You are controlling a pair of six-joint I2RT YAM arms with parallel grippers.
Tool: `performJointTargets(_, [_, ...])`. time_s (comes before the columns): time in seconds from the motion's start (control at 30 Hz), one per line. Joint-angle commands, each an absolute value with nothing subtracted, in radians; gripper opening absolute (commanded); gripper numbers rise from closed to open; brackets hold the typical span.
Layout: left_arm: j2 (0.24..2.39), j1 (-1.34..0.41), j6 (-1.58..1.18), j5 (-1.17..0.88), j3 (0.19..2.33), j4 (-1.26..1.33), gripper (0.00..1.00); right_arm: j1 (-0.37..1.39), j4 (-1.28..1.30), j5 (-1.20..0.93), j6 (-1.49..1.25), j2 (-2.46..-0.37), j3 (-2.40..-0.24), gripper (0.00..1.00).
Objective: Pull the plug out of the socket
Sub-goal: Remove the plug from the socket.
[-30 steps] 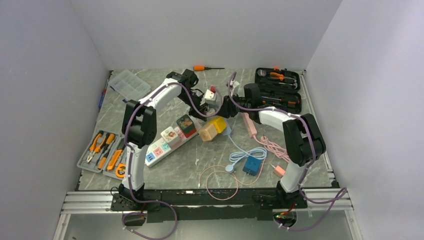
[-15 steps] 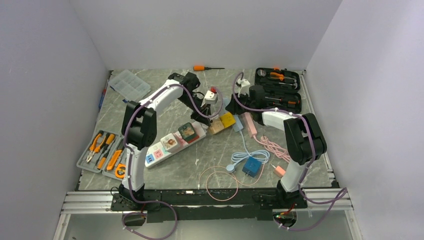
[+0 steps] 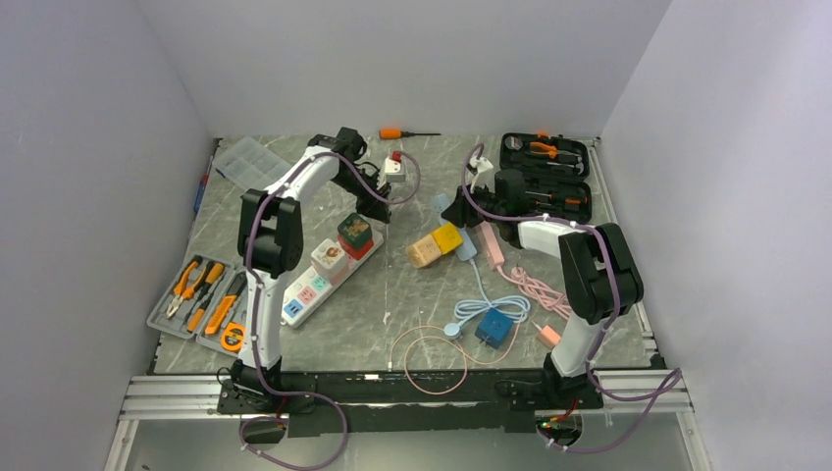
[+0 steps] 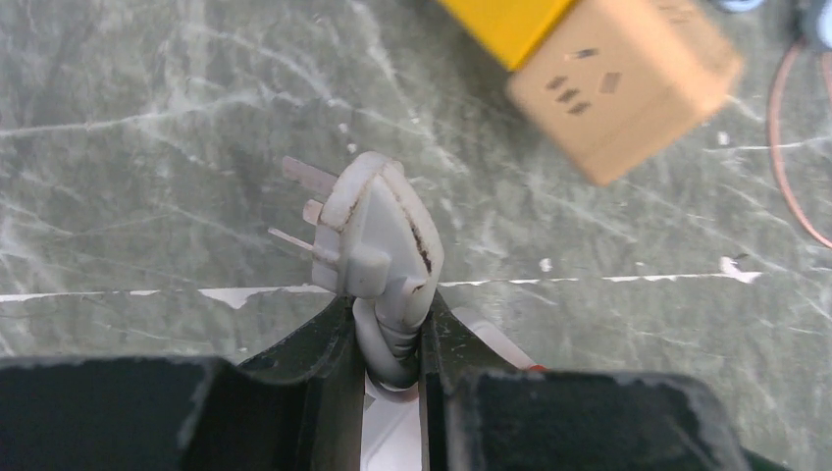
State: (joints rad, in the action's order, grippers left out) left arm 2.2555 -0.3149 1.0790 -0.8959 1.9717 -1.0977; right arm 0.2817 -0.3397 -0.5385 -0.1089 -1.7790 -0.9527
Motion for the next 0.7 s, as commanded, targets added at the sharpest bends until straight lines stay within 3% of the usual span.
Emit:
performJointTargets(0.0, [2.294, -0.331, 0.934, -0.847, 2.091, -0.991, 0.02, 0.28, -0.388, -0.637, -0.18, -1.719, -0.937, 0.0])
performJointTargets(0.1, [2.286, -0.334, 0.871, -0.802, 2.07, -0.929, 0.12, 0.281, -0.425, -0.665, -0.223, -1.691, -0.913, 0.0])
performJointTargets(0.17, [2.271, -0.343, 0.817, -0.738, 2.032, -0.86, 0.33, 0.28, -0.45, -0.679, -0.246, -1.673, -0.889, 0.0])
performJointTargets(0.27, [2.255, -0.349, 0.768, -0.687, 1.997, -0.799, 0.5, 0.279, -0.458, -0.688, -0.265, -1.663, -0.883, 0.0])
performJointTargets(0.3, [2.248, -0.35, 0.754, -0.674, 1.983, -0.777, 0.67, 0.281, -0.455, -0.692, -0.267, -1.664, -0.886, 0.0])
performJointTargets(0.33, [2.236, -0.35, 0.745, -0.664, 1.96, -0.757, 0.93, 0.281, -0.454, -0.697, -0.272, -1.665, -0.888, 0.0])
performJointTargets(0.37, [2.221, -0.349, 0.741, -0.662, 1.942, -0.737, 0.99, 0.28, -0.456, -0.699, -0.279, -1.667, -0.889, 0.0])
performJointTargets(0.53, [2.115, -0.35, 0.728, -0.67, 1.851, -0.659, 0.99, 0.28, -0.441, -0.7, -0.286, -1.676, -0.899, 0.0])
performJointTargets(0.67, [2.052, -0.35, 0.738, -0.685, 1.897, -0.75, 0.99, 0.281, -0.441, -0.709, -0.301, -1.682, -0.914, 0.0])
